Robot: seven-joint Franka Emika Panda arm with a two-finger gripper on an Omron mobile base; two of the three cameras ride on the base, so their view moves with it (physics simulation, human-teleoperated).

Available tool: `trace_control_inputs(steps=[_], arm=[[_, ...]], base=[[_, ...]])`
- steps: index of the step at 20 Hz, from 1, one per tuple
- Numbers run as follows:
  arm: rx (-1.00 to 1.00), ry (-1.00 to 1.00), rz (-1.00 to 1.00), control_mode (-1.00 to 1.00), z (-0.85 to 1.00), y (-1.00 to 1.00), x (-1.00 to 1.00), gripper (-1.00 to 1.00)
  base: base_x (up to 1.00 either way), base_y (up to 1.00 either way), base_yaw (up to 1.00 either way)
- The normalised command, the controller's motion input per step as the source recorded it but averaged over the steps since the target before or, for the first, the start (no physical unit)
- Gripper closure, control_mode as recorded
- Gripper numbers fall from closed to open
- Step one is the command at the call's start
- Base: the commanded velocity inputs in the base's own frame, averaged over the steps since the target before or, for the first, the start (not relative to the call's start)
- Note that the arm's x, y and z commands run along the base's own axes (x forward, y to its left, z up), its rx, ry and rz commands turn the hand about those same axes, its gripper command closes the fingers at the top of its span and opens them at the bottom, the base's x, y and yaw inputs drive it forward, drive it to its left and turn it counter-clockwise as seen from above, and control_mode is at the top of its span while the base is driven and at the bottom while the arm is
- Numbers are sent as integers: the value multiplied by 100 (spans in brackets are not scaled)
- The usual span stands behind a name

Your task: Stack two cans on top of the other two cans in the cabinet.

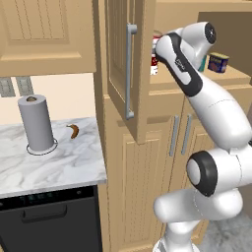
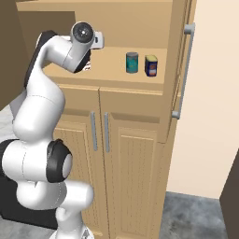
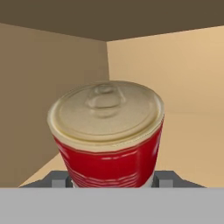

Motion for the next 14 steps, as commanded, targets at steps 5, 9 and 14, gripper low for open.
trace_control_inputs(steps=[5, 9, 14], arm=[[-2, 1, 5, -100, -1, 0, 15, 100], [-5, 0, 5, -100, -2, 0, 8, 100], [-5, 1, 3, -100, -1, 0, 3, 100]], base=[[0, 0, 0], [0, 0, 0], [0, 0, 0]])
